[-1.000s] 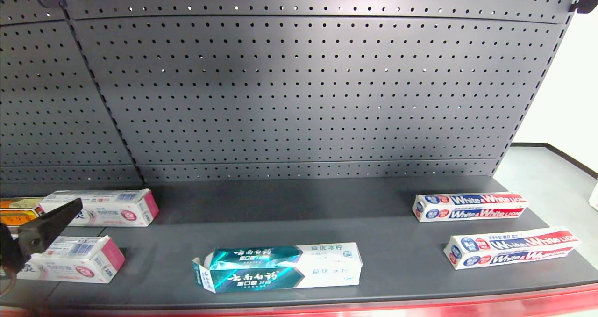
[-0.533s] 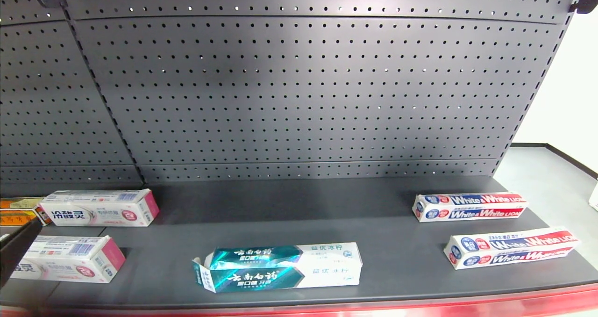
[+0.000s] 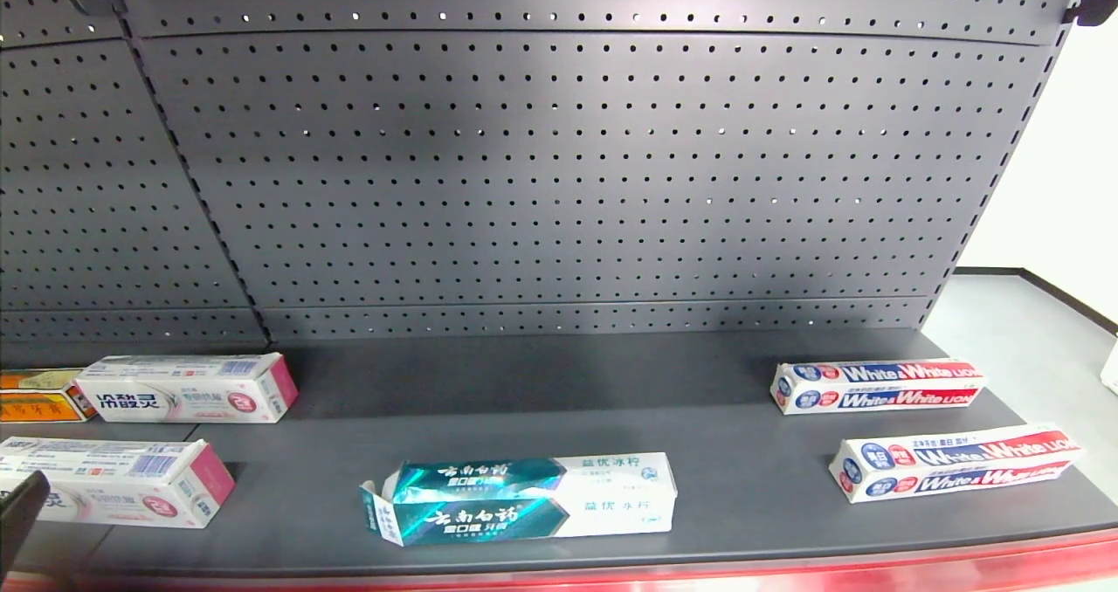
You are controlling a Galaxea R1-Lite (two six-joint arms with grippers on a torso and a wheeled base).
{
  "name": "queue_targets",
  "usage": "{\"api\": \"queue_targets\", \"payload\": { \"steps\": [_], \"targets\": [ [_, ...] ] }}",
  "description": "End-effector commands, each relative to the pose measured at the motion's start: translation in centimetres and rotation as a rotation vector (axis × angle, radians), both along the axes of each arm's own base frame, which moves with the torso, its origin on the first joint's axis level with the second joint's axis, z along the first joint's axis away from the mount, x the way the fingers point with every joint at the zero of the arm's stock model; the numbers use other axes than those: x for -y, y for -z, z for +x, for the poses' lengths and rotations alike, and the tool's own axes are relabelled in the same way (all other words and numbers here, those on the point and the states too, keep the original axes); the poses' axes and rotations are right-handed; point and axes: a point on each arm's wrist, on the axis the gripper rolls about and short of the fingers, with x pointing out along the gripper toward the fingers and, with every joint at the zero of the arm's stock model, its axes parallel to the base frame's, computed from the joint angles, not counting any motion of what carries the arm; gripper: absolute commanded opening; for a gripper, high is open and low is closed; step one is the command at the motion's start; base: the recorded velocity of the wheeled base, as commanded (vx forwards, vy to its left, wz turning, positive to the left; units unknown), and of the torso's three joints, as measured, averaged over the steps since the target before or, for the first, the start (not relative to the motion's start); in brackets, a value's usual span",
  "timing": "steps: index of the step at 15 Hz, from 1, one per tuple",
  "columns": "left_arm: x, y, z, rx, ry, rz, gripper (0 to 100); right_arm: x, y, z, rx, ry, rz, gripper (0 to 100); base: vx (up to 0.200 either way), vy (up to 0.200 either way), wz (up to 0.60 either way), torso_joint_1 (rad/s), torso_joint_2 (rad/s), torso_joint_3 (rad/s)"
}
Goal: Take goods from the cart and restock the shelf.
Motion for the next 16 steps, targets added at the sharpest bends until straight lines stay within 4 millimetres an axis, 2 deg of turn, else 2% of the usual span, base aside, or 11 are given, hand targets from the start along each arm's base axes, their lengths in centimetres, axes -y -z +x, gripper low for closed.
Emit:
{"api": "queue_targets", "payload": {
  "steps": [1,3,5,6,9,12,16],
  "targets": [
    [0.1,1.0,-1.1,0.029,0.007,-0.003,100,0.0,0.0,0.0,0.0,0.001,0.001,0,0.0,0.0,0.0,0.0,0.0,0.0],
    [0.1,2.4,-2.4,0.064,0.003,-0.006,100,0.0,0.0,0.0,0.0,0.0,0.001,0,0.0,0.0,0.0,0.0,0.0,0.0],
    [0.1,2.7,-3.0,0.082,0.01,-0.004,100,0.0,0.0,0.0,0.0,0.0,0.001,0,0.0,0.0,0.0,0.0,0.0,0.0],
    [0.2,4.0,-4.6,0.078,0.05,-0.004,100,0.0,0.0,0.0,0.0,0.0,-0.001,0,0.0,0.0,0.0,0.0,0.0,0.0],
    [0.1,6.5,-6.8,0.038,0.077,-0.007,100,0.0,0.0,0.0,0.0,0.0,-0.001,0,0.0,0.0,0.0,0.0,0.0,0.0],
    [0.1,6.5,-7.1,0.06,0.08,-0.01,100,0.0,0.0,0.0,0.0,0.0,0.001,0,0.0,0.0,0.0,0.0,0.0,0.0],
    [0.2,7.4,-7.2,0.068,0.092,-0.01,100,0.0,0.0,0.0,0.0,0.0,0.001,0,0.0,0.0,0.0,0.0,0.0,0.0]
  ]
}}
